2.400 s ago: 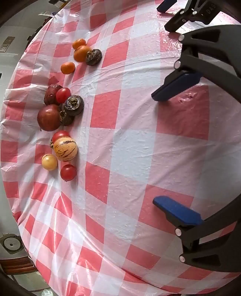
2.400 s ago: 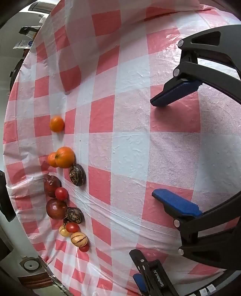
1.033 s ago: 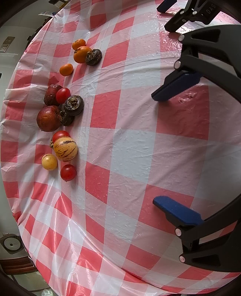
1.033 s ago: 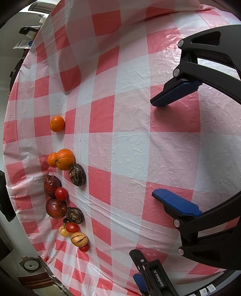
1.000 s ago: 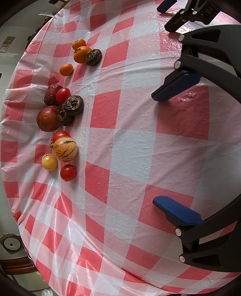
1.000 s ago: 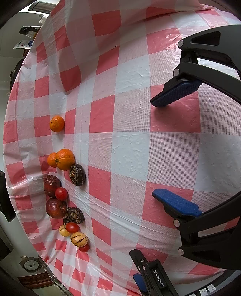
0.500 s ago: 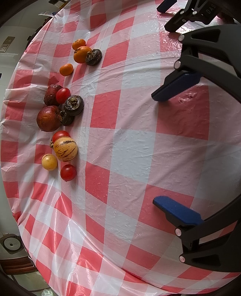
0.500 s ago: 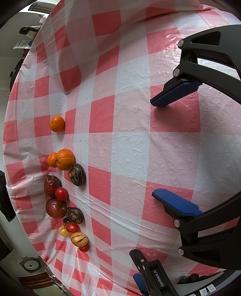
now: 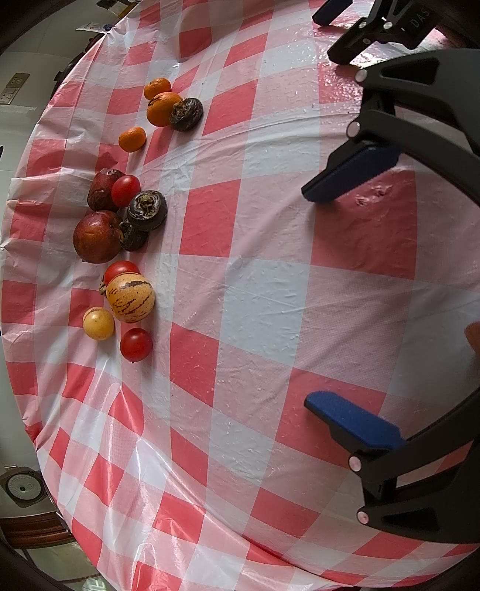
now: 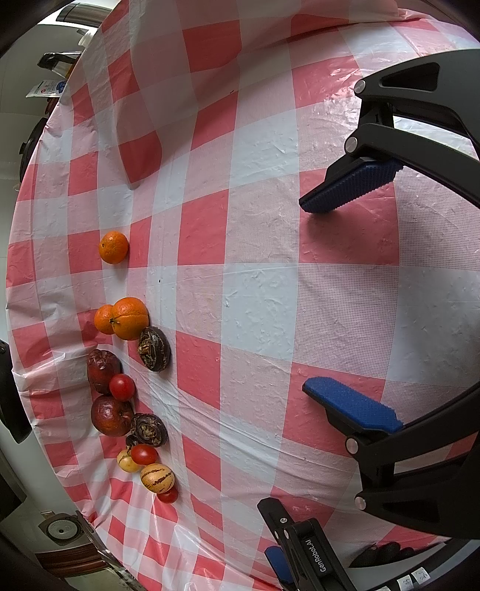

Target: Organize fruits

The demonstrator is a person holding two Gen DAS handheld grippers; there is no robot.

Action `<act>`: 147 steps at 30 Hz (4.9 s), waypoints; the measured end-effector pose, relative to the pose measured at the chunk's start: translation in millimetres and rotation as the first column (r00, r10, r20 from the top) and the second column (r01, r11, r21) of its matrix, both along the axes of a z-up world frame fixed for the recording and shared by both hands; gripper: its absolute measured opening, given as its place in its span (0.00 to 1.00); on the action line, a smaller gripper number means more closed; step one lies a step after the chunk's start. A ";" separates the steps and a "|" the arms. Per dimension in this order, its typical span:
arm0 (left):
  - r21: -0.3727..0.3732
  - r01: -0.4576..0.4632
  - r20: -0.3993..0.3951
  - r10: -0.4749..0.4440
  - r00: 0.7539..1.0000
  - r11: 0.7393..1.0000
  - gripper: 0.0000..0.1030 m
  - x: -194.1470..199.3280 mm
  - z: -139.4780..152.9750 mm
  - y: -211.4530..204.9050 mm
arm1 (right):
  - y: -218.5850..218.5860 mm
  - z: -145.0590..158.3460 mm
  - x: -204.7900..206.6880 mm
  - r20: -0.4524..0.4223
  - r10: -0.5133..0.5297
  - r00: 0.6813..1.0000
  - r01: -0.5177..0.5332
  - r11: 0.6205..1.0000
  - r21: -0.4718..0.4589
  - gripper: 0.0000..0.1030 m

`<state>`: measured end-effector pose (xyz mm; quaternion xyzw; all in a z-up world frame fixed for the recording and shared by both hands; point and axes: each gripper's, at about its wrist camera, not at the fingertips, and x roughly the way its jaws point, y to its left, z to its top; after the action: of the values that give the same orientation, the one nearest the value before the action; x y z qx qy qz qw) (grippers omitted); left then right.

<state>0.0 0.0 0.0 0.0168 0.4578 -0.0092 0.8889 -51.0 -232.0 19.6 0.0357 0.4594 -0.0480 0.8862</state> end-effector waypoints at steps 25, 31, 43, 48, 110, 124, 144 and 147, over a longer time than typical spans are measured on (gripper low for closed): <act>-0.003 0.093 -0.039 -0.093 0.995 0.996 0.99 9.8 0.6 7.5 | 12.9 -0.9 47.1 0.006 0.031 0.999 -0.032 0.994 0.106 0.84; -0.028 0.030 -0.063 -0.032 0.998 0.999 0.99 41.7 2.4 38.5 | 17.4 -2.0 92.7 0.016 0.050 0.999 -0.052 0.988 0.147 0.83; -0.072 0.092 0.032 -0.090 0.995 0.993 0.98 98.9 18.1 39.0 | 40.7 -6.2 137.0 0.051 0.070 0.996 -0.072 0.996 0.044 0.43; -0.068 0.098 0.033 -0.095 0.995 0.993 0.87 123.6 17.6 26.8 | 39.6 -4.7 137.4 0.059 0.070 0.996 -0.073 0.996 0.055 0.42; -0.154 -0.164 0.336 0.208 0.919 0.974 0.43 -143.8 76.1 189.7 | 188.0 47.7 -23.0 0.224 0.289 0.931 -0.297 0.955 0.004 0.42; -0.115 -0.348 0.262 0.366 0.893 0.930 0.43 -248.0 38.7 304.9 | 309.0 64.4 -94.0 0.203 0.534 0.821 -0.515 0.845 -0.143 0.42; -0.015 -0.522 0.112 0.520 0.847 0.853 0.43 -350.8 -17.8 393.5 | 463.5 21.0 -222.7 0.048 0.916 0.399 -0.905 0.402 -0.136 0.42; 0.022 -0.526 0.068 0.524 0.849 0.850 0.43 -357.9 -32.7 399.7 | 480.8 -1.6 -239.7 -0.012 0.948 0.317 -0.943 0.314 -0.105 0.42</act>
<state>-357.9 399.7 -32.7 -0.0910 0.4186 0.2433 0.8702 -290.7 248.8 18.0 -0.2791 0.3680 0.4580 0.7596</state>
